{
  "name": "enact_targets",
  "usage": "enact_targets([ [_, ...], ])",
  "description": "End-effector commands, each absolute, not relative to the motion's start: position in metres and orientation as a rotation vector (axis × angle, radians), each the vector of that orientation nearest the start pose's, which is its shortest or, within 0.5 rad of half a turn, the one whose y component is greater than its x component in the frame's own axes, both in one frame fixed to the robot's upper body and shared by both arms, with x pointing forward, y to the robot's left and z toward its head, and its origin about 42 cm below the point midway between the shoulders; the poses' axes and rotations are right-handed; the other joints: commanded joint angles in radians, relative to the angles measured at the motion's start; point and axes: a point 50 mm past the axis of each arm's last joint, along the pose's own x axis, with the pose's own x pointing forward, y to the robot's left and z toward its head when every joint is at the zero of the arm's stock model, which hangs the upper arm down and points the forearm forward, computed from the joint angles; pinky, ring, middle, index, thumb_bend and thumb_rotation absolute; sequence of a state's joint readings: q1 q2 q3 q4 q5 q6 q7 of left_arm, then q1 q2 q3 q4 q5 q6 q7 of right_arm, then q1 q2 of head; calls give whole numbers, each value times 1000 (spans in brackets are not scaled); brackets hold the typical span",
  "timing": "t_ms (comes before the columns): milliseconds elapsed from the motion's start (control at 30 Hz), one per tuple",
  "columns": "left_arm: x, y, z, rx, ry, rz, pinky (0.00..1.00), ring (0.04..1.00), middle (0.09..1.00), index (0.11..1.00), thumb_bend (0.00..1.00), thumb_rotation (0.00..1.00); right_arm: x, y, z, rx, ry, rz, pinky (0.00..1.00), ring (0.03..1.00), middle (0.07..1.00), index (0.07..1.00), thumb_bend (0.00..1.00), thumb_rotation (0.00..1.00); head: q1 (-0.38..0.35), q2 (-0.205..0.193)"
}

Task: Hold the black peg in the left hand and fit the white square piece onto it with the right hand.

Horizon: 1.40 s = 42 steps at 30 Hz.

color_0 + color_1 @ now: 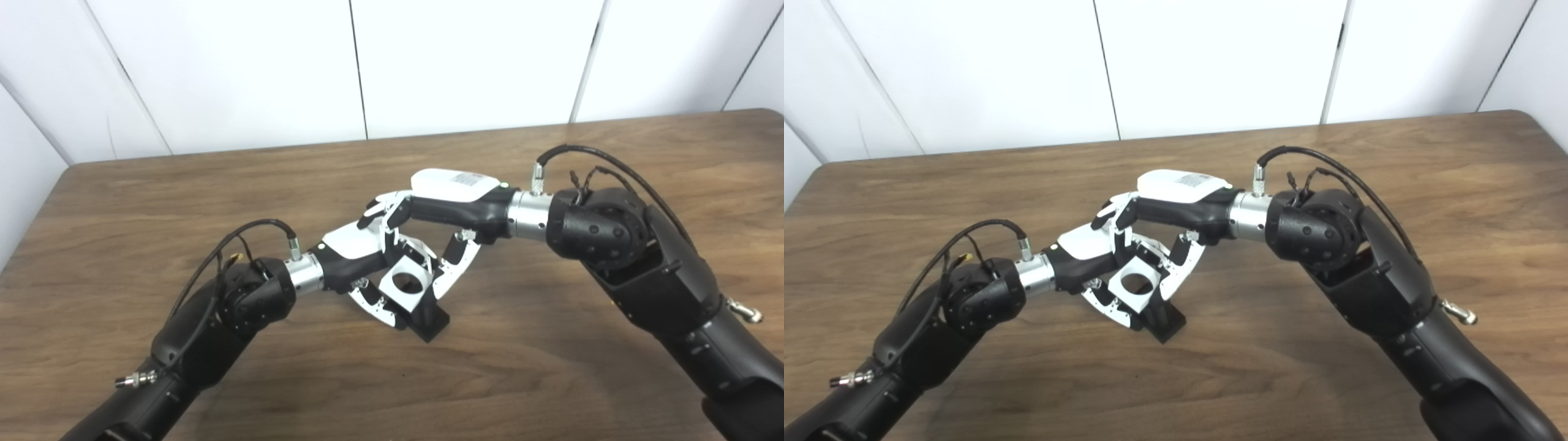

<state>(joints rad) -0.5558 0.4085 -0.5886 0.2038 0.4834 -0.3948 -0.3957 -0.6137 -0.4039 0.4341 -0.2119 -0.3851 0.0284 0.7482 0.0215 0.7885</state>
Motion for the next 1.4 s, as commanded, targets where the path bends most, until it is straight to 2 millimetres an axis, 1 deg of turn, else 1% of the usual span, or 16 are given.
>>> enact_targets([
  [0, 380, 161, 161, 1200, -433, -1133, 605, 716, 772, 495, 521, 74, 378, -152, 302, -1152, -484, 990, 836, 933, 858, 480, 518, 145, -1, 3],
  [600, 383, 165, 160, 1206, -422, -1130, 597, 699, 754, 495, 521, 72, 374, -167, 309, -1185, -471, 1000, 844, 930, 860, 479, 518, 147, -11, 14],
  [767, 385, 168, 158, 1216, -444, -1107, 572, 679, 745, 495, 521, 74, 372, -177, 313, -1130, -458, 930, 819, 926, 858, 479, 521, 145, -13, 14],
  [1067, 384, 176, 155, 1251, -452, -1049, 561, 678, 735, 495, 519, 79, 364, -192, 300, -1063, -464, 803, 821, 933, 863, 481, 518, 143, -11, 16],
  [1367, 380, 182, 150, 1247, -416, -984, 554, 680, 740, 495, 520, 78, 365, -201, 301, -1032, -492, 694, 805, 926, 859, 481, 519, 144, -9, 20],
])
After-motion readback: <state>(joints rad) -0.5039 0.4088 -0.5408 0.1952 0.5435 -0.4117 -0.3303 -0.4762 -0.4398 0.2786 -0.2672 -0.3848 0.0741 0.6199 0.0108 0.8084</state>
